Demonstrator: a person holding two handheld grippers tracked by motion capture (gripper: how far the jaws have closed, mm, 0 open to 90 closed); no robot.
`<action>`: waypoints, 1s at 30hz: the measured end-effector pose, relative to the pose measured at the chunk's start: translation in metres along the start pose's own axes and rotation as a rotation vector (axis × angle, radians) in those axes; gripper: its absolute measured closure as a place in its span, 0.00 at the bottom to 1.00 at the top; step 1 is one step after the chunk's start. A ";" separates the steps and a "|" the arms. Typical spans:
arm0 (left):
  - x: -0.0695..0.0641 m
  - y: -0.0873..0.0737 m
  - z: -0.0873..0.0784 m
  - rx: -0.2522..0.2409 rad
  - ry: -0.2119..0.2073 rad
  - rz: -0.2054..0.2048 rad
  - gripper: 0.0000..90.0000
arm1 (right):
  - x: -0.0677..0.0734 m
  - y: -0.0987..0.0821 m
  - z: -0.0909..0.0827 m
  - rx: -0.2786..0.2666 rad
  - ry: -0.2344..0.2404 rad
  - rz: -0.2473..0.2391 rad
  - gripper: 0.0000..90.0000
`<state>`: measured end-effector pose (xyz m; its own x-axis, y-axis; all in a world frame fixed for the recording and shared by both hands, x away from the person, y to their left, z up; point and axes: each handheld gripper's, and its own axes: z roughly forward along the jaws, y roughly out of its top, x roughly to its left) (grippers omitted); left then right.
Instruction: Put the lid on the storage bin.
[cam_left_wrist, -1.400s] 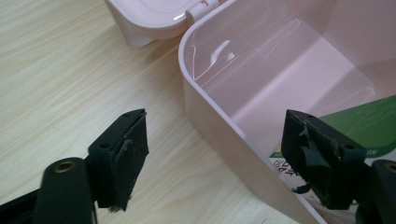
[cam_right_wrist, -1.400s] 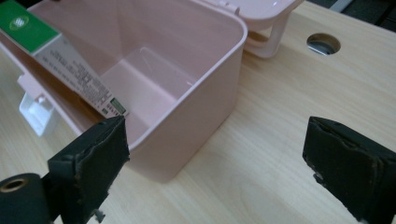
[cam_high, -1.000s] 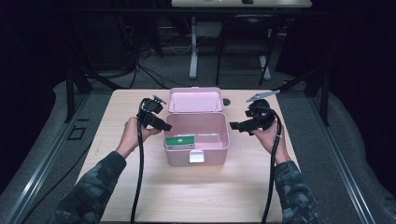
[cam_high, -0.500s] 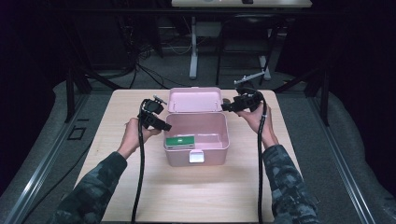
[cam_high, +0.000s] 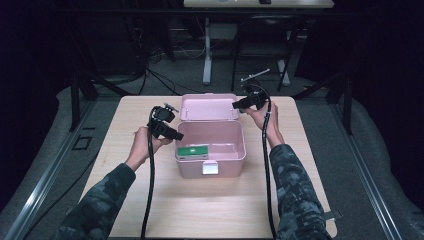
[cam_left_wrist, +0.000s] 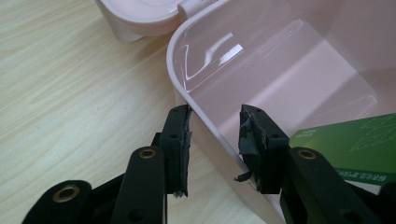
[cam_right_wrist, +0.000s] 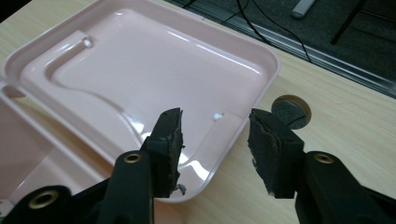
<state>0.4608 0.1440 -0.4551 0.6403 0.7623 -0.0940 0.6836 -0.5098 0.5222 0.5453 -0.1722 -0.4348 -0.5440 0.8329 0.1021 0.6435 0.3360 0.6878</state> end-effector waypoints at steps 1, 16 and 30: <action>0.000 0.000 0.000 0.000 0.001 -0.002 0.71 | -0.003 0.002 0.003 -0.001 -0.004 0.011 0.62; 0.000 0.000 0.001 -0.006 -0.001 0.000 0.72 | -0.022 0.002 0.042 0.032 -0.112 0.109 0.76; -0.001 0.001 0.001 0.000 0.007 0.013 0.72 | -0.023 -0.001 0.069 0.041 -0.154 0.148 0.80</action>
<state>0.4611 0.1425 -0.4556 0.6464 0.7586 -0.0814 0.6756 -0.5195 0.5232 0.5945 -0.1617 -0.4876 -0.3553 0.9307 0.0866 0.7331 0.2200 0.6436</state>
